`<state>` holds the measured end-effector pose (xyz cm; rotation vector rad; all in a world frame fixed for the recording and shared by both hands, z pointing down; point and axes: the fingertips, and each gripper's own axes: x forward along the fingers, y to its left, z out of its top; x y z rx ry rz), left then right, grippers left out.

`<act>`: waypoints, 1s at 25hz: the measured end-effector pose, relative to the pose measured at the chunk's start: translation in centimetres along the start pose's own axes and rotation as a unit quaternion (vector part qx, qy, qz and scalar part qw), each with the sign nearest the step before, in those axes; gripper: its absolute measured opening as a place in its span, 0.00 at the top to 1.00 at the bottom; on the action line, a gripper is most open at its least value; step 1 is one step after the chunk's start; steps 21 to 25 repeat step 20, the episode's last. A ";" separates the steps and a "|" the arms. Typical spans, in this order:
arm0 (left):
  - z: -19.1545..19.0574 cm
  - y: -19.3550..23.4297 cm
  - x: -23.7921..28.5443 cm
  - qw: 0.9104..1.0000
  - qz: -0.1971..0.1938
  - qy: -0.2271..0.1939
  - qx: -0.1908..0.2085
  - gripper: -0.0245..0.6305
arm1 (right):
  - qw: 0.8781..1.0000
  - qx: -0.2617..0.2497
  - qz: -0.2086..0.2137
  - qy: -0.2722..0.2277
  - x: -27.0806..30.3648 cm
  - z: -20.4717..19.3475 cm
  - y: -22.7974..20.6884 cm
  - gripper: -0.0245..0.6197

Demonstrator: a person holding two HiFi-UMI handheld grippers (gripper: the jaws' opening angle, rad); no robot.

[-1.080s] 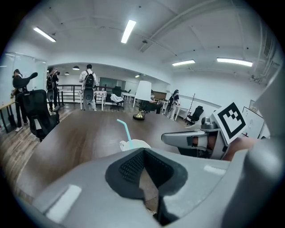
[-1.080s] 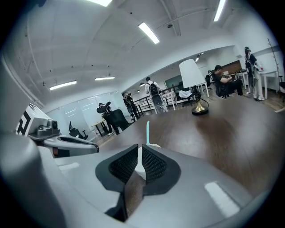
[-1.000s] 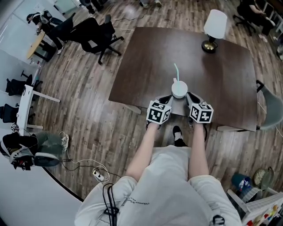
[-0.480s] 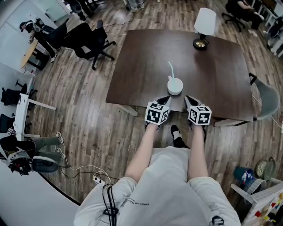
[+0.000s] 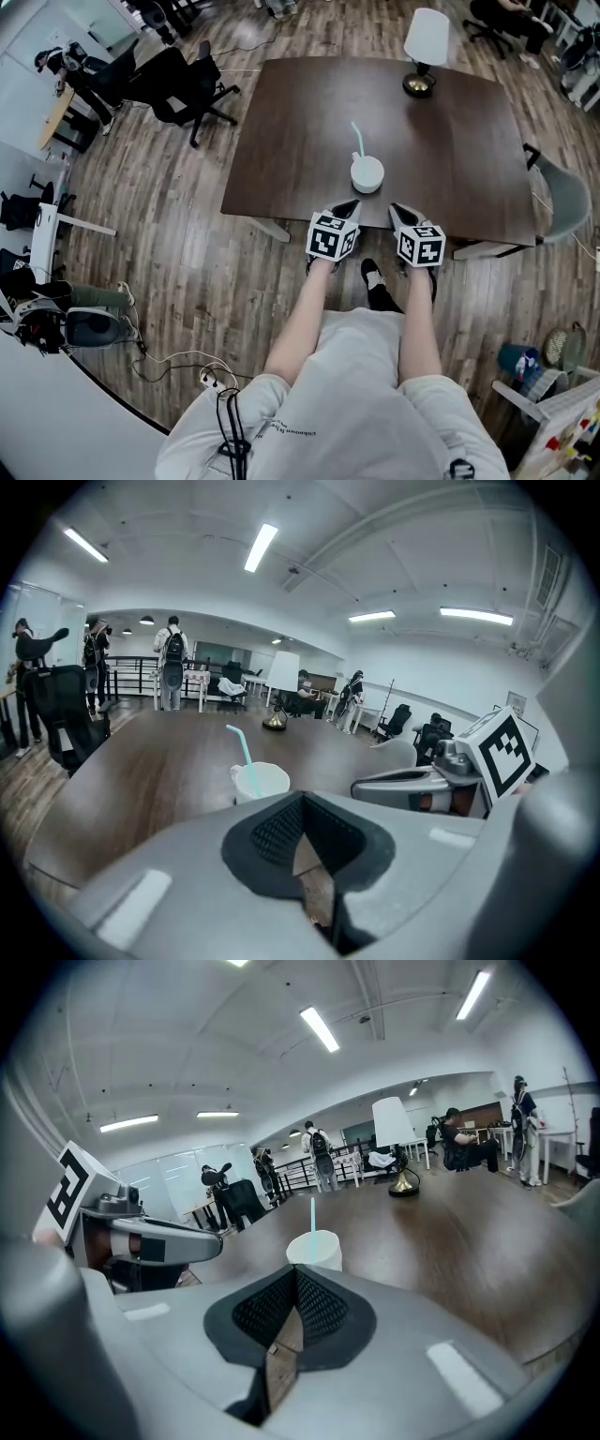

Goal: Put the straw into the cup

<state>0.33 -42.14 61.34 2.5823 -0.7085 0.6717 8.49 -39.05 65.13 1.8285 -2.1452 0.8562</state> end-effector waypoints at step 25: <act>-0.3 -0.8 -0.9 0.999 0.003 -0.031 -0.027 0.96 | 1.000 -0.022 0.008 -0.007 -2.4 -0.3 1.0 0.92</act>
